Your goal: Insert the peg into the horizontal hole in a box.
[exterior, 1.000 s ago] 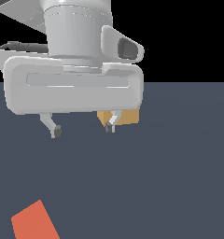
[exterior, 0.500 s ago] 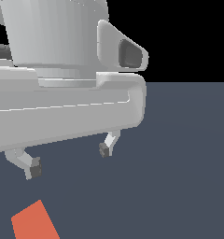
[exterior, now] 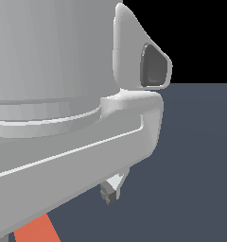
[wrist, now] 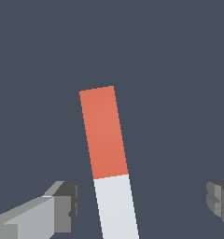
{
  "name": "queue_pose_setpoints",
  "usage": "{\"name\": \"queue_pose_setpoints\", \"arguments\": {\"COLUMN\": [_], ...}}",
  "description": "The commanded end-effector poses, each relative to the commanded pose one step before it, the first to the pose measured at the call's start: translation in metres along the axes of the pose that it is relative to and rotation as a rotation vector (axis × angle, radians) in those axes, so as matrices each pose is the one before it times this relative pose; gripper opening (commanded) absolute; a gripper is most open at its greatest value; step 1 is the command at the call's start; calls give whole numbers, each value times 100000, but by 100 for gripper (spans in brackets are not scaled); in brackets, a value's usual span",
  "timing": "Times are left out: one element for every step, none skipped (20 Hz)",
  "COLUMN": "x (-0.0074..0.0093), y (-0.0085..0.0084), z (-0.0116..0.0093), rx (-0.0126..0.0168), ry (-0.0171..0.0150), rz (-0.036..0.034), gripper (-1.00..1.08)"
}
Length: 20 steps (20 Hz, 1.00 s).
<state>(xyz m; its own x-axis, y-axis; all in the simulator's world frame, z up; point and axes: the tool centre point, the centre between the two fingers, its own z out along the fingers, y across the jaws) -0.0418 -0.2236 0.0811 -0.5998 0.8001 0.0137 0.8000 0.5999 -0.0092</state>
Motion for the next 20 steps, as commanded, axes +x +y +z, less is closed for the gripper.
{"name": "queue_pose_setpoints", "arguments": {"x": [-1388, -496, -468, -440, -410, -380, -349, -319, -286, -254, -221, -188, -152, -118, -82, -50, -26, 102, -1, -2], "y": [-500, -178, -163, -152, -137, -124, -110, -99, -83, -71, -58, -47, -35, -27, -14, -10, -32, 7, -1, -4], "z": [361, 127, 119, 112, 103, 95, 86, 78, 69, 61, 52, 43, 35, 26, 18, 11, 6, -15, 36, 106], "rx": [-210, -68, -65, -62, -58, -54, -50, -45, -41, -37, -32, -27, -22, -17, -12, -7, 0, 33, 0, 0], "ry": [-387, -129, -121, -113, -106, -97, -89, -80, -72, -63, -54, -45, -37, -28, -20, -11, 0, 30, 0, 0], "rz": [-4292, -1456, -1374, -1285, -1200, -1108, -1017, -919, -829, -730, -634, -532, -435, -330, -238, -137, 0, 328, 0, 0], "gripper": [100, 100, 100, 100, 100, 100, 100, 100, 100, 100, 100, 100, 100, 100, 100, 100, 100, 100, 100, 100]}}
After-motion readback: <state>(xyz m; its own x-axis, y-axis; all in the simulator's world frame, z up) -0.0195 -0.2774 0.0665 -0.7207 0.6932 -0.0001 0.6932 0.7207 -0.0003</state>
